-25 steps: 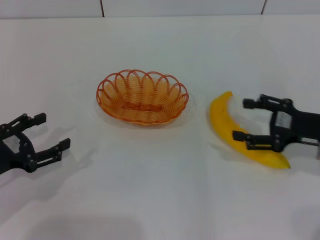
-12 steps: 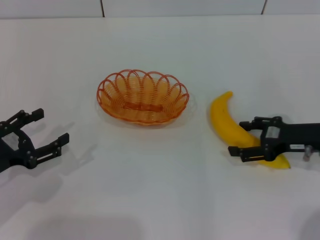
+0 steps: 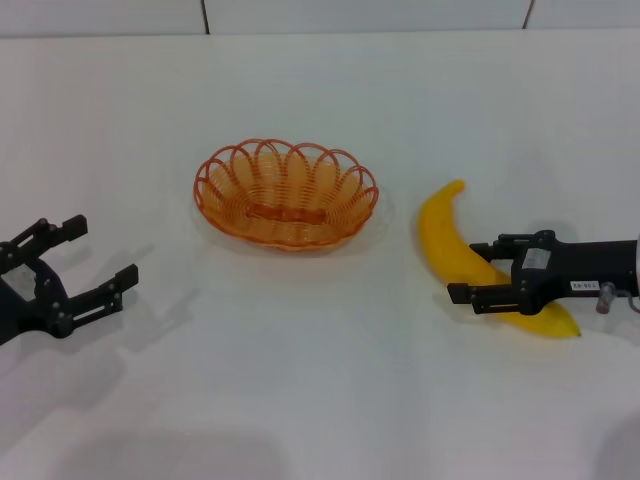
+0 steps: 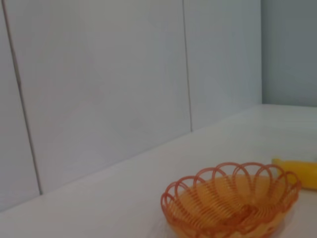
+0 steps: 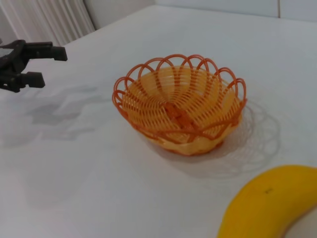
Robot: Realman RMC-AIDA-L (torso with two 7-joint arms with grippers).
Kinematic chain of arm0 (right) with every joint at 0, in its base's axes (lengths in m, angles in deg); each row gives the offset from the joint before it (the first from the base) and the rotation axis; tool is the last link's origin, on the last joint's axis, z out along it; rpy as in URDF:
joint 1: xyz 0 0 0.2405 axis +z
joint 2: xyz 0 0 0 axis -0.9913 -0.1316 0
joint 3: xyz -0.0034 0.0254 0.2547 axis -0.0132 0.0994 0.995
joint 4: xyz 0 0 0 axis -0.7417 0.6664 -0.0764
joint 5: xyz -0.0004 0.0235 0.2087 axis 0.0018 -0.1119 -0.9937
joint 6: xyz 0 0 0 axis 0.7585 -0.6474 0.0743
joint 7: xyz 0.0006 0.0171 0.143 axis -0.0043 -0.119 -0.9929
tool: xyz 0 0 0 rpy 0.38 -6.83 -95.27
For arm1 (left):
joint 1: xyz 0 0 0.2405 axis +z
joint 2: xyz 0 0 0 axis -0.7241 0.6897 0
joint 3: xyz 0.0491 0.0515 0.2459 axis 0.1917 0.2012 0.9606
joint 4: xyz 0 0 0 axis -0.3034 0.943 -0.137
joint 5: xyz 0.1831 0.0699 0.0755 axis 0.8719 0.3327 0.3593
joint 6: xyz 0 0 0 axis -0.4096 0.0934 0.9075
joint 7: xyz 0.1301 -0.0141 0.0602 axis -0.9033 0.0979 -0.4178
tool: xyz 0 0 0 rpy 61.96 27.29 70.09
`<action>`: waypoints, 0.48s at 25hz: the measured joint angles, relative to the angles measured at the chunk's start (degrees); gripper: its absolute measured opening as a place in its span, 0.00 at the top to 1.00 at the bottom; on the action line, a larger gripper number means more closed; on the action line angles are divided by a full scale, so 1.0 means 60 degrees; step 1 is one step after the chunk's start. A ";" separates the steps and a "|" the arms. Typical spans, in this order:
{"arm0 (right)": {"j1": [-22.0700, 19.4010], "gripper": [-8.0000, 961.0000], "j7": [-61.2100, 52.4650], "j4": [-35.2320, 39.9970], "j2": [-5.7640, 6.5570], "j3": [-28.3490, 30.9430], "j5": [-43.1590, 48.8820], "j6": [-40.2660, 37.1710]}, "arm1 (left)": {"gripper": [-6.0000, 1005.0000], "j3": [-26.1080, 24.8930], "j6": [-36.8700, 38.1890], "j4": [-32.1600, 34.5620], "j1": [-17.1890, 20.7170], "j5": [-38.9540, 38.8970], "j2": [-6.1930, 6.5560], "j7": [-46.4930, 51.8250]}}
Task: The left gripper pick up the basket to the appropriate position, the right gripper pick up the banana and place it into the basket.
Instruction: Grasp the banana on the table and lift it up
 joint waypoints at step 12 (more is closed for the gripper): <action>0.0002 0.43 -0.0212 0.0209 0.0027 -0.0190 0.0008 0.0001 | 0.11 0.0000 0.0190 -0.0030 0.0010 -0.0107 -0.0003 -0.0048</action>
